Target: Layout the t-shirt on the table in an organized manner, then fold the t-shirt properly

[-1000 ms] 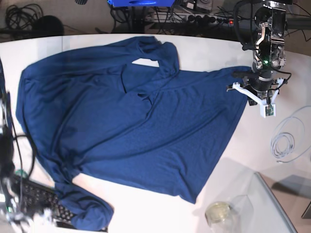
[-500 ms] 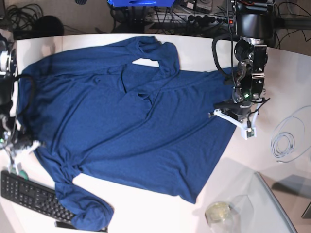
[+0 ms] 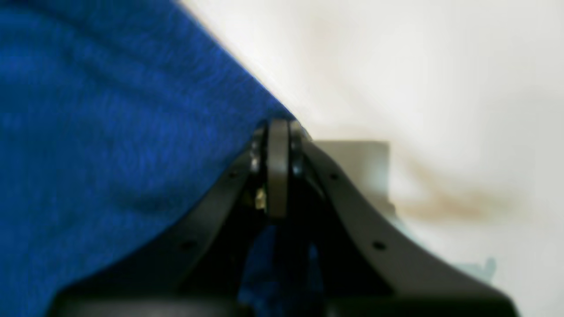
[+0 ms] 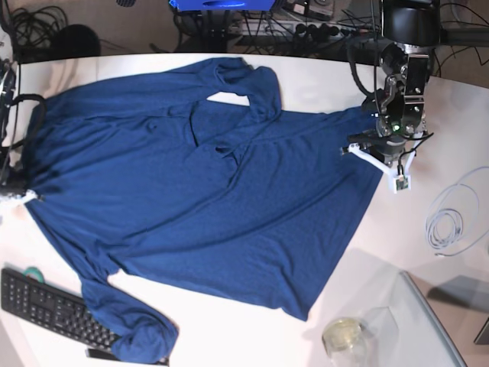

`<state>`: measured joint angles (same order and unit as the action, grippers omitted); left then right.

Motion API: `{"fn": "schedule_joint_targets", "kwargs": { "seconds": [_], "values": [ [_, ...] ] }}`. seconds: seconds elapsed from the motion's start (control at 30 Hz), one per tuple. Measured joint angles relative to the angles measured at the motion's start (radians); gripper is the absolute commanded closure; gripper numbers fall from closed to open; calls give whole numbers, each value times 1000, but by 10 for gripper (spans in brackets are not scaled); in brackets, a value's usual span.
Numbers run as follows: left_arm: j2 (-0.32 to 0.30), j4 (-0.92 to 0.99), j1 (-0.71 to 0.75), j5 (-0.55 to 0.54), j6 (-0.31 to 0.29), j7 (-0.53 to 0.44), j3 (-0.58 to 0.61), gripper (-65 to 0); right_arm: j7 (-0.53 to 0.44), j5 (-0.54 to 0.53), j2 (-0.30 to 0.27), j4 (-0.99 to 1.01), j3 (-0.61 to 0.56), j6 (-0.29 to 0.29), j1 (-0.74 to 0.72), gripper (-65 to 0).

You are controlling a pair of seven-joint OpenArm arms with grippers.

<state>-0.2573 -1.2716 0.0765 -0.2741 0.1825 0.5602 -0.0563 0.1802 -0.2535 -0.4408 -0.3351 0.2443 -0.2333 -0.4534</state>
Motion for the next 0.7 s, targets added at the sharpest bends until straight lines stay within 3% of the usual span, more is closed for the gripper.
{"fn": "schedule_joint_targets", "kwargs": {
  "seconds": [0.1, 0.23, 0.37, 0.47, 0.6, 0.7],
  "values": [
    [2, -9, 11, 0, 0, 2, 0, 0, 6, 1, 2, -44, 0, 75, 20, 0],
    [8, -111, 24, -5, 0, 6, 0, 0, 6, 2, 11, -159, 0, 80, 40, 0],
    [7, -233, 62, -10, 0, 8, 1, 0, 14, 2, 13, -494, 5, 90, 195, 0],
    [1, -261, 89, -3, 0, 6, 0, 0, 189, 4, 43, -793, 24, 101, 382, 0],
    [1, -220, 93, -5, -4, 3, -22, 0, 495, -8, 217, -1061, 234, 77, 533, 0],
    [-9, -187, 94, -1, 3, 4, -30, 0, 549, 5, 285, -1122, 357, 84, 572, 0]
  ]
}}
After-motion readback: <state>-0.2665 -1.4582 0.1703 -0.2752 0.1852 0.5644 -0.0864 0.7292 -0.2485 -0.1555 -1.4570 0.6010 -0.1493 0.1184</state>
